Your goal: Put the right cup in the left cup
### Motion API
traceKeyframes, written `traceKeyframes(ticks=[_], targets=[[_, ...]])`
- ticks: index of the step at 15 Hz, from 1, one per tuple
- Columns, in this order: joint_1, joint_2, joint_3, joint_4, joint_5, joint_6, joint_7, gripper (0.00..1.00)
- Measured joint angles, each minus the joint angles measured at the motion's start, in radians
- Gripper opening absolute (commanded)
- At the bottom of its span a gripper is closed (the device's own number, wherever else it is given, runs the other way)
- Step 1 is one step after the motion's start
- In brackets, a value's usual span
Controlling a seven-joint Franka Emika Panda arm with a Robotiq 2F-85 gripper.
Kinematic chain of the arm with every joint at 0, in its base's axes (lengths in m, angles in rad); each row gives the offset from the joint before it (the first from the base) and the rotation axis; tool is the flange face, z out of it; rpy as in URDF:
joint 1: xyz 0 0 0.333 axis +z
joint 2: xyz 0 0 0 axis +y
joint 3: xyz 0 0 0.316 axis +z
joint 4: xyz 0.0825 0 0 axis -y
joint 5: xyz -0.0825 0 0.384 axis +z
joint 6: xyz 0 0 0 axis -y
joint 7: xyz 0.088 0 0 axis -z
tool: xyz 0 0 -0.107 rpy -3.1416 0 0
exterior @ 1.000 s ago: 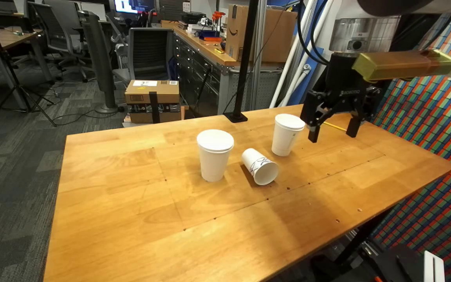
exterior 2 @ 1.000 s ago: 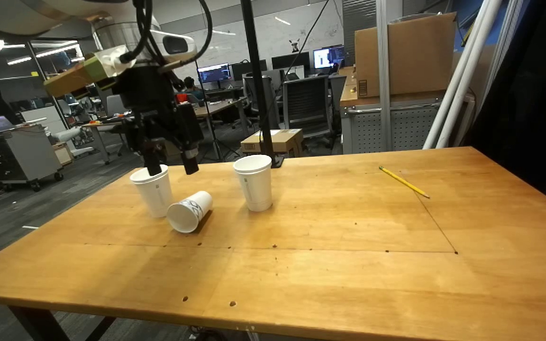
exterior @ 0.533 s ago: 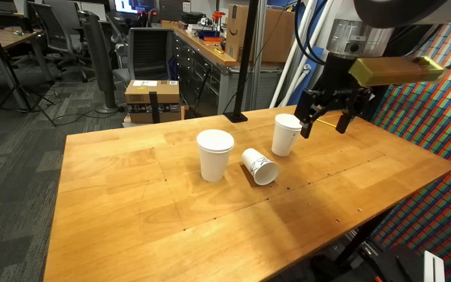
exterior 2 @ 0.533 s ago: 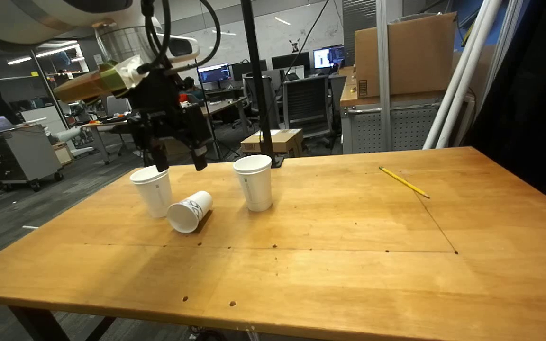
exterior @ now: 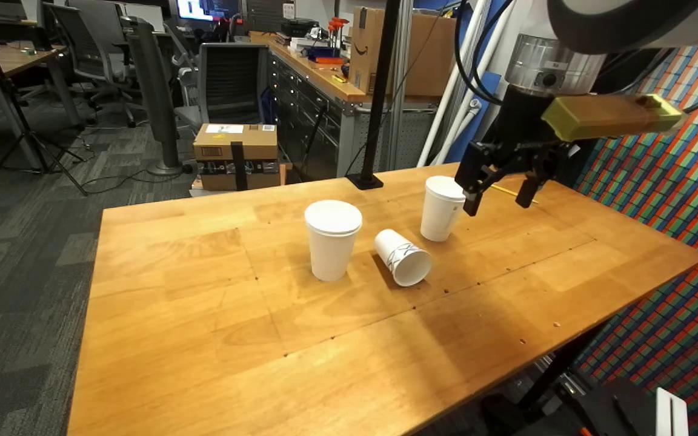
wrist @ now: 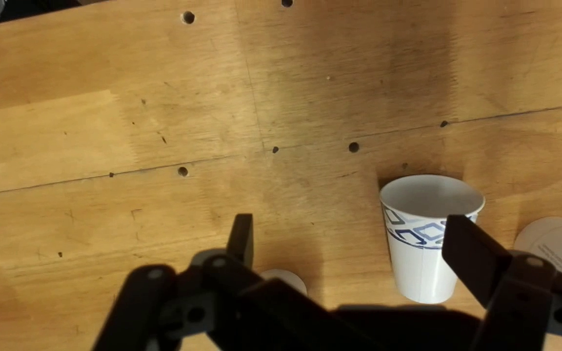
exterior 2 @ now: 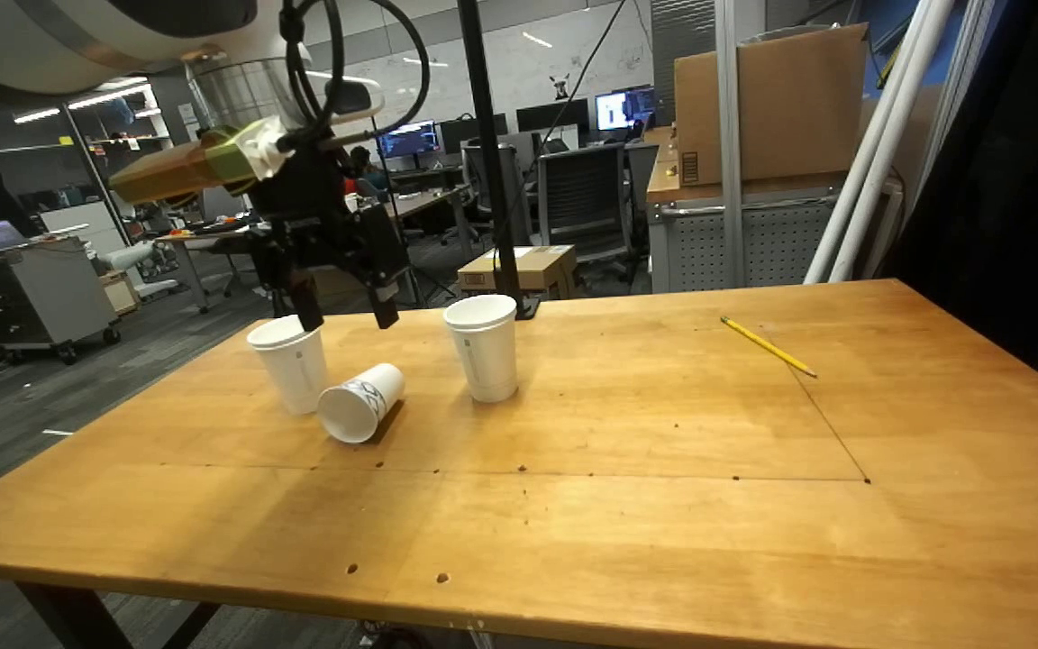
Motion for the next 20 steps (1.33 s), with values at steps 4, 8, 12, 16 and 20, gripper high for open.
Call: traceKeyframes(ticks=[4,8,12,16,20], targets=[[-0.025,0.135,-0.002,0.168,-0.01,-0.001,0.027,1.0],[-0.032,0.331,-0.019,0.389,-0.033,-0.004,0.03,1.0],[-0.024,0.454,-0.022,0.537,-0.069,-0.061,0.097,1.0],[0.018,0.472,-0.013,0.566,-0.106,-0.131,0.237,1.0],[0.058,0.472,-0.003,0.556,-0.12,-0.177,0.321,1.0]])
